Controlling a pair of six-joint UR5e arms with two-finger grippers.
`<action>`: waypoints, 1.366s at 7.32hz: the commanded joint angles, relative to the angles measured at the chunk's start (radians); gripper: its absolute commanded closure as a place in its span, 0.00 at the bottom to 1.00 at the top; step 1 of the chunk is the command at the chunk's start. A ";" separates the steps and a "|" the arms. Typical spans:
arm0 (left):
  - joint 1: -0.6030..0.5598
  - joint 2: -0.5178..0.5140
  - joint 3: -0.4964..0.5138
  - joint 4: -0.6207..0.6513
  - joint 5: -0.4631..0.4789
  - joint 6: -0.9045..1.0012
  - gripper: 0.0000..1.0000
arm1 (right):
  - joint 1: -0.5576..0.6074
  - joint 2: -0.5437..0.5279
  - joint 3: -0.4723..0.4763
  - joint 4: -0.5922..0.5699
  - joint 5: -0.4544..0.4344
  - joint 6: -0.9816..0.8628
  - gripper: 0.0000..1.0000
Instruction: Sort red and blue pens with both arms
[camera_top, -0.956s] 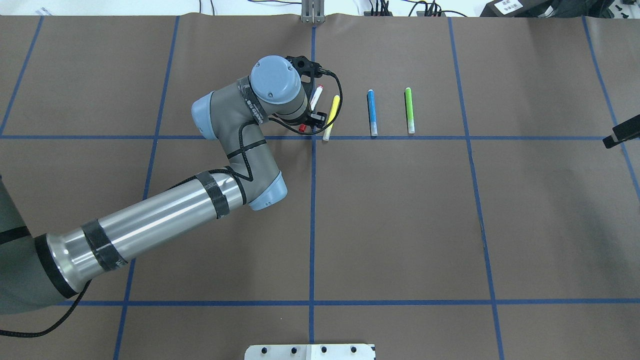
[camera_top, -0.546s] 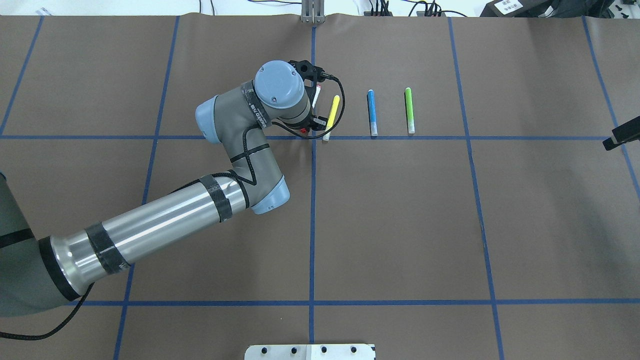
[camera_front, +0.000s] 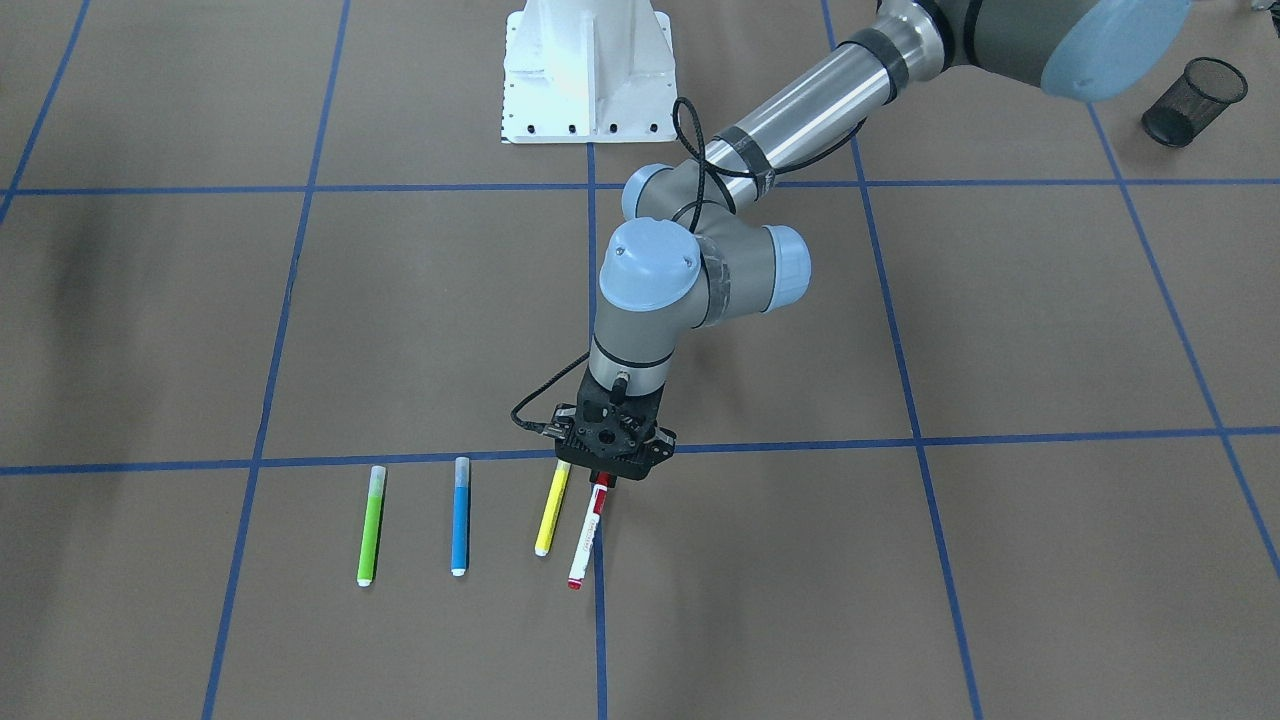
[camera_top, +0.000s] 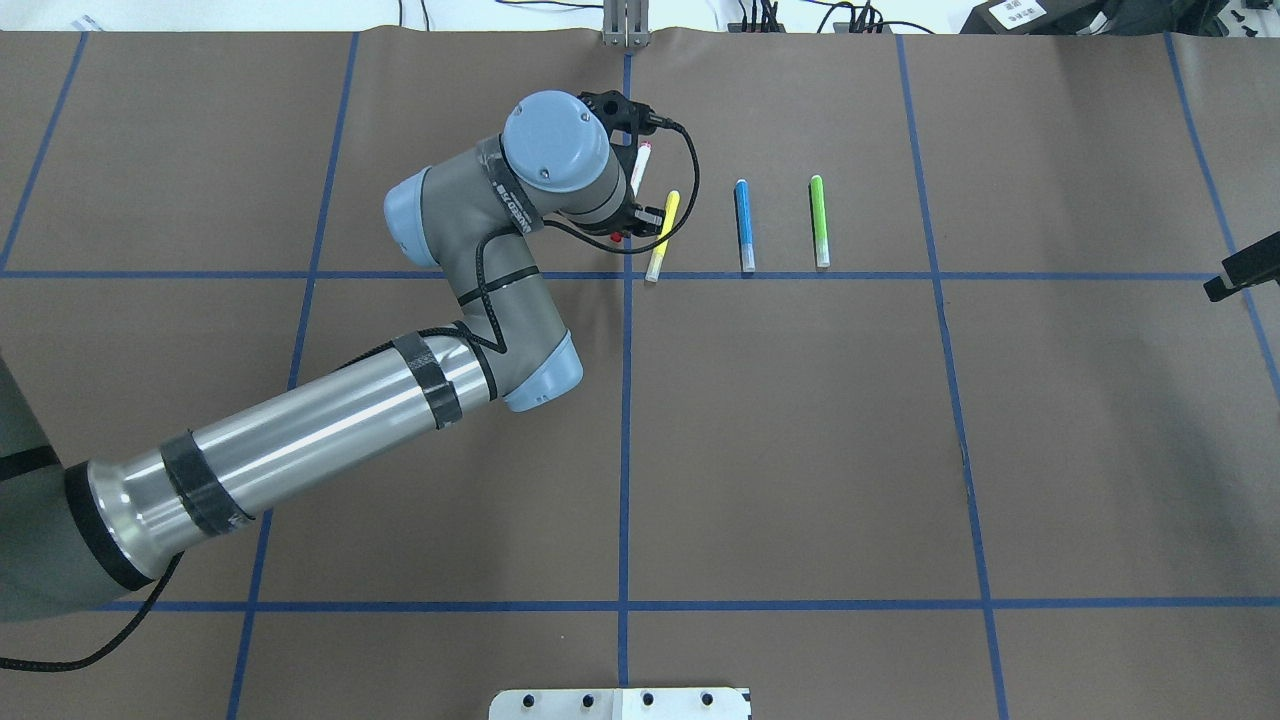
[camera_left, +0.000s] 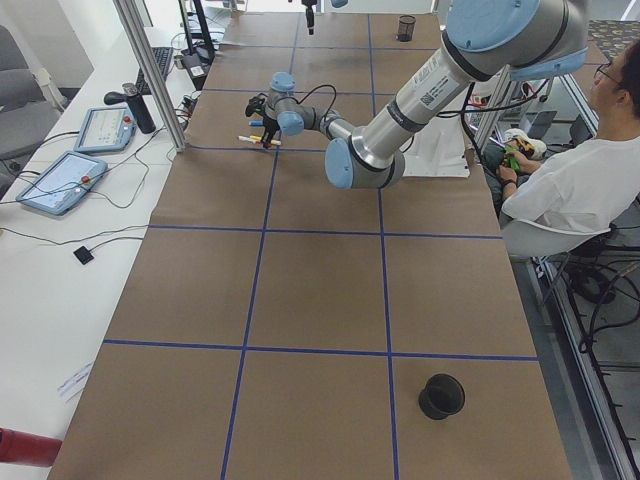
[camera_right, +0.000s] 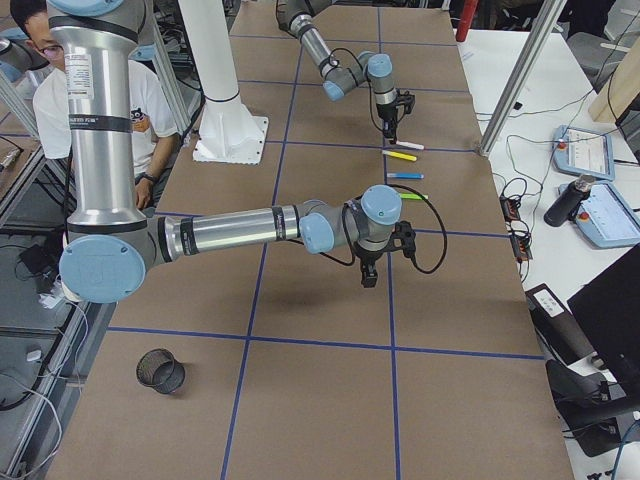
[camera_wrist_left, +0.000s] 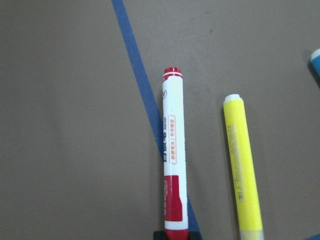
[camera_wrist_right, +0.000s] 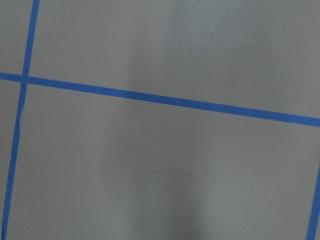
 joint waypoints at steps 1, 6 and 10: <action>-0.048 0.055 -0.147 0.099 -0.043 -0.008 1.00 | 0.000 0.002 -0.001 0.000 -0.001 0.000 0.00; -0.227 0.616 -0.658 0.161 -0.178 0.021 1.00 | -0.029 0.094 -0.039 0.000 -0.007 0.072 0.00; -0.497 0.943 -0.703 0.208 -0.200 0.490 1.00 | -0.086 0.205 -0.066 0.002 -0.013 0.216 0.00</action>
